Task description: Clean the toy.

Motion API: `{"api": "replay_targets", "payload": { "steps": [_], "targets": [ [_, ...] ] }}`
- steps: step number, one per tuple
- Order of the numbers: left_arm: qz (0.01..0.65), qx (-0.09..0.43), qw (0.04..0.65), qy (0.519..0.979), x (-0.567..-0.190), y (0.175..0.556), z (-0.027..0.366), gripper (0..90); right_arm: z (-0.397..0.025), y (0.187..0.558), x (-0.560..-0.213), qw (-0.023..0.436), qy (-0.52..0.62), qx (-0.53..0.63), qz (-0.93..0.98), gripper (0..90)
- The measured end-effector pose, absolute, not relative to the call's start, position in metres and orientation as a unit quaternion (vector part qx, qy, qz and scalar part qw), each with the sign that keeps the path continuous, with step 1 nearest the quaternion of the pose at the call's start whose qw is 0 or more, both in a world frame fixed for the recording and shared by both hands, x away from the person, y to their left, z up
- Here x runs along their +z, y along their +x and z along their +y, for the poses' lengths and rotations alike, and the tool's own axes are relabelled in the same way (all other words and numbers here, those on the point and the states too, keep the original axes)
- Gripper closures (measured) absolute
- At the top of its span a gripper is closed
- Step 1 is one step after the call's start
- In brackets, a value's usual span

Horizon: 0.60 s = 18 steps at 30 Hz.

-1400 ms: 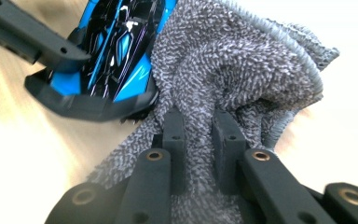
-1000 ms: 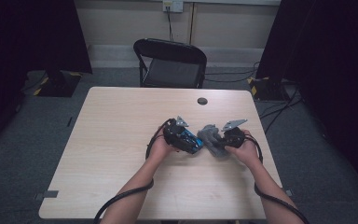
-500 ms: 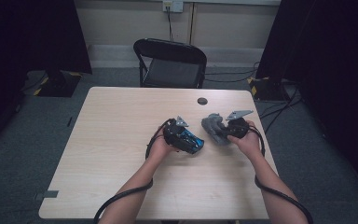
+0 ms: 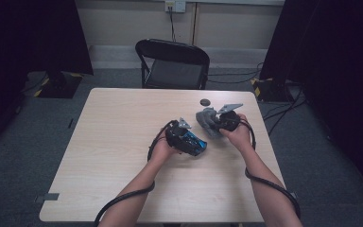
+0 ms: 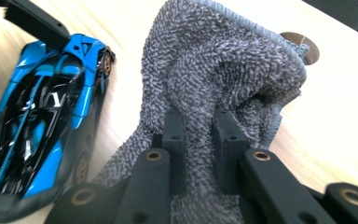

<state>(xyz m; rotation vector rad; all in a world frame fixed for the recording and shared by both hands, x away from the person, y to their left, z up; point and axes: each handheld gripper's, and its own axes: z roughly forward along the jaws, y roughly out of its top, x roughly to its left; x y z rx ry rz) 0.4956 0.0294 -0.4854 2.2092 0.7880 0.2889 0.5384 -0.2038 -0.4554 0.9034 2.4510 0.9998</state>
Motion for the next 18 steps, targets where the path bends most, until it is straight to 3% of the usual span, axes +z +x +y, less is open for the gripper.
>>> {"api": "replay_targets", "payload": {
  "steps": [18],
  "targets": [
    [0.306, 0.115, 0.39, 0.861, -0.487, 0.495, 0.031, 0.0, -0.162, 0.557, -0.475, 0.161, 0.303, 0.349, 0.872, 77.9]
  ]
}}
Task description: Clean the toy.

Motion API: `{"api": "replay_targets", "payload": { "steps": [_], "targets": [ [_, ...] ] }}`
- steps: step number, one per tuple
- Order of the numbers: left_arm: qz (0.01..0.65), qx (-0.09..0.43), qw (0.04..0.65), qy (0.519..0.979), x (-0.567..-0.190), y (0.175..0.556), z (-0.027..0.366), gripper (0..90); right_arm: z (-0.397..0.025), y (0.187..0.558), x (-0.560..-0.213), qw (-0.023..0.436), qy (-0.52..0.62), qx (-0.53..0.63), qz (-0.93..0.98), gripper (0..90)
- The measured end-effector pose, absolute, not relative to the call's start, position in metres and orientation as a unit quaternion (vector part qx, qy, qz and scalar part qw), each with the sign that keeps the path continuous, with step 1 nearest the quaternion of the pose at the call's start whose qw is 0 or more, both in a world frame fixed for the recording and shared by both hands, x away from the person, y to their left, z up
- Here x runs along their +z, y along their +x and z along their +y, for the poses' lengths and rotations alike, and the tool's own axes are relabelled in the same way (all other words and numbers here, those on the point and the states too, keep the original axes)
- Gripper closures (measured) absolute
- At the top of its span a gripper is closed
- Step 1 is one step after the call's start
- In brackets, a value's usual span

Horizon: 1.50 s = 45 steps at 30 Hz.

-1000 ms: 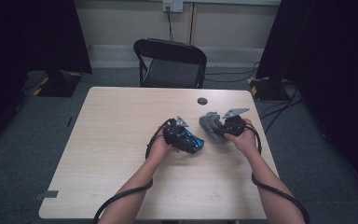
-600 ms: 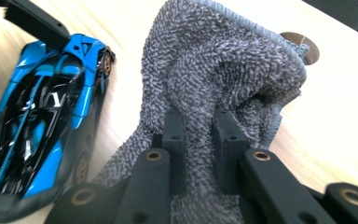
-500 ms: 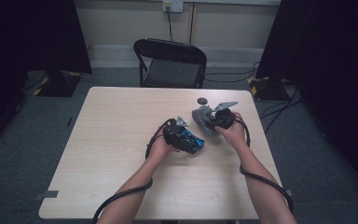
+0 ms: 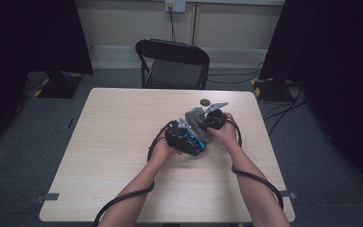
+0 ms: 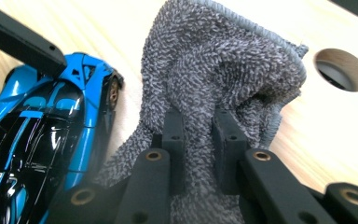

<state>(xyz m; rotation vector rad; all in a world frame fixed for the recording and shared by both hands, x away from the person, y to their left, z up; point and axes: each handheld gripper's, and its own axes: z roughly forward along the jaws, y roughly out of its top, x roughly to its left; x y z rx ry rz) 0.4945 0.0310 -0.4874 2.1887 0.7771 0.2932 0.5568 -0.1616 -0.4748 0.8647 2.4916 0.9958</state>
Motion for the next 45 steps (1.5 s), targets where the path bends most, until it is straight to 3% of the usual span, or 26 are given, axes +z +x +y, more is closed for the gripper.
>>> {"api": "replay_targets", "payload": {
  "steps": [14, 45],
  "targets": [
    [0.307, 0.114, 0.391, 0.86, -0.488, 0.495, 0.031, 0.0, -0.138, 0.554, -0.487, 0.148, 0.272, 0.341, 0.888, 77.4],
    [0.304, 0.113, 0.39, 0.862, -0.487, 0.495, 0.03, 0.0, -0.169, 0.532, -0.488, 0.131, 0.259, 0.363, 0.886, 77.6]
  ]
}}
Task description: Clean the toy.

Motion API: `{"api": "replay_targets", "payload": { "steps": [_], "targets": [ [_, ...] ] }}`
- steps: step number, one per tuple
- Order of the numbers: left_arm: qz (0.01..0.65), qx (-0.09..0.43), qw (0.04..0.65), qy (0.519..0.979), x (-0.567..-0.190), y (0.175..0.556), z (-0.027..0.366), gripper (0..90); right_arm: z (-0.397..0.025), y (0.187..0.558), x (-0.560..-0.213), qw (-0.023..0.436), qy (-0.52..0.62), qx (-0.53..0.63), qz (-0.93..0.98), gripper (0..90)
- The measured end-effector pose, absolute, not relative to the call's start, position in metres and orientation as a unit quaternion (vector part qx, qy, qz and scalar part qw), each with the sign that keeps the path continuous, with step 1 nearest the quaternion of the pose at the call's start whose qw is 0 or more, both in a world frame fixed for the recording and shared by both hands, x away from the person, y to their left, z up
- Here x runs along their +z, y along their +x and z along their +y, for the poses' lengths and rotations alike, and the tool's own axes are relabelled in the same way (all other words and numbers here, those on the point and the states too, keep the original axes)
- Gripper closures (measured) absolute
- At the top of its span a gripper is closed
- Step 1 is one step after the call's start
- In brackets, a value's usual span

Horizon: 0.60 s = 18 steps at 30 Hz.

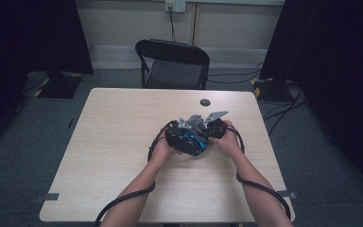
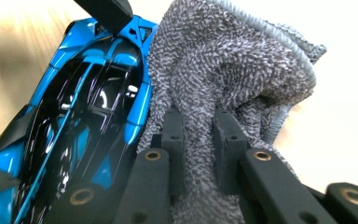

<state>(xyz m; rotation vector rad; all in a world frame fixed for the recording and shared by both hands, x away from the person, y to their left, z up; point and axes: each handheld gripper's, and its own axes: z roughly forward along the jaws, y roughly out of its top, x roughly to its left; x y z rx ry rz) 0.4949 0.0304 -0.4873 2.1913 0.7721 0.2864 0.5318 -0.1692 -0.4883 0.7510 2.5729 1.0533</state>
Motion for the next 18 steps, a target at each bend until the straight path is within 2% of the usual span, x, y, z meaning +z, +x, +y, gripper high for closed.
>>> {"api": "replay_targets", "payload": {
  "steps": [18],
  "targets": [
    [0.303, 0.112, 0.391, 0.862, -0.487, 0.495, 0.031, 0.0, -0.19, 0.514, -0.487, 0.122, 0.269, 0.36, 0.885, 77.6]
  ]
}}
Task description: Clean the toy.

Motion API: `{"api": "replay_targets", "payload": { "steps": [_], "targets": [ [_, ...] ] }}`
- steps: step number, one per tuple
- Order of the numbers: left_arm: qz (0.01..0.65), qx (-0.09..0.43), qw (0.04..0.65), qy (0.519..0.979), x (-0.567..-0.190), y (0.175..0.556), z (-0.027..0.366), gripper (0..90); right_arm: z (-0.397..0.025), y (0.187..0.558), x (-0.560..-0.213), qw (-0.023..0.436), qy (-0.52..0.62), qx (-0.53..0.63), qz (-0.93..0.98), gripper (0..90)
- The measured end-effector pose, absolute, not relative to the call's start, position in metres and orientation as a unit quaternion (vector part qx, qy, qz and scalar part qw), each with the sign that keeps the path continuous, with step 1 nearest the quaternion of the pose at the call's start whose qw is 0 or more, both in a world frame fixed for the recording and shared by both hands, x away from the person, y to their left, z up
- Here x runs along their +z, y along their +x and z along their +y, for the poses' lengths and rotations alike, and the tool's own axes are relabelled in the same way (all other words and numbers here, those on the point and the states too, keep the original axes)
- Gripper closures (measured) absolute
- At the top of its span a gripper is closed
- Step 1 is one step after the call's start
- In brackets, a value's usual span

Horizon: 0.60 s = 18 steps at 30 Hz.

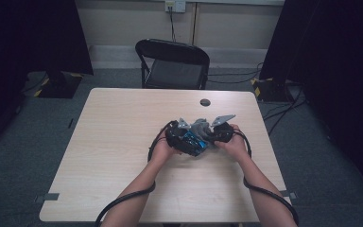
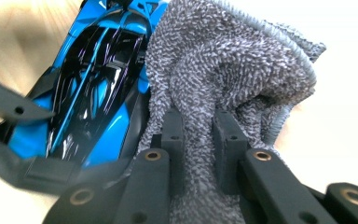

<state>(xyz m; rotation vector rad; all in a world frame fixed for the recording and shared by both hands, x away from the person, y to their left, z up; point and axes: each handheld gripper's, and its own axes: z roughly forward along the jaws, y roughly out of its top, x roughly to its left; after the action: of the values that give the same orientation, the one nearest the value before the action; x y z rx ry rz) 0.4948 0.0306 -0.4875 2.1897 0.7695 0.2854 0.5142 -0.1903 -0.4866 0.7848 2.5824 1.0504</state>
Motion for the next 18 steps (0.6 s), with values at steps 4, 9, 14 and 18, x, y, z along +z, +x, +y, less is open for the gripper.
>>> {"api": "replay_targets", "payload": {
  "steps": [4, 9, 14, 18],
  "targets": [
    [0.303, 0.112, 0.389, 0.863, -0.487, 0.495, 0.031, 0.0, -0.195, 0.51, -0.486, 0.122, 0.268, 0.357, 0.886, 77.5],
    [0.303, 0.111, 0.385, 0.865, -0.487, 0.495, 0.03, 0.0, -0.199, 0.505, -0.485, 0.12, 0.269, 0.355, 0.887, 77.5],
    [0.302, 0.111, 0.386, 0.864, -0.487, 0.495, 0.03, 0.0, -0.204, 0.5, -0.485, 0.118, 0.272, 0.355, 0.887, 77.5],
    [0.301, 0.112, 0.386, 0.865, -0.486, 0.496, 0.03, 0.1, -0.208, 0.495, -0.485, 0.118, 0.275, 0.355, 0.886, 77.4]
  ]
}}
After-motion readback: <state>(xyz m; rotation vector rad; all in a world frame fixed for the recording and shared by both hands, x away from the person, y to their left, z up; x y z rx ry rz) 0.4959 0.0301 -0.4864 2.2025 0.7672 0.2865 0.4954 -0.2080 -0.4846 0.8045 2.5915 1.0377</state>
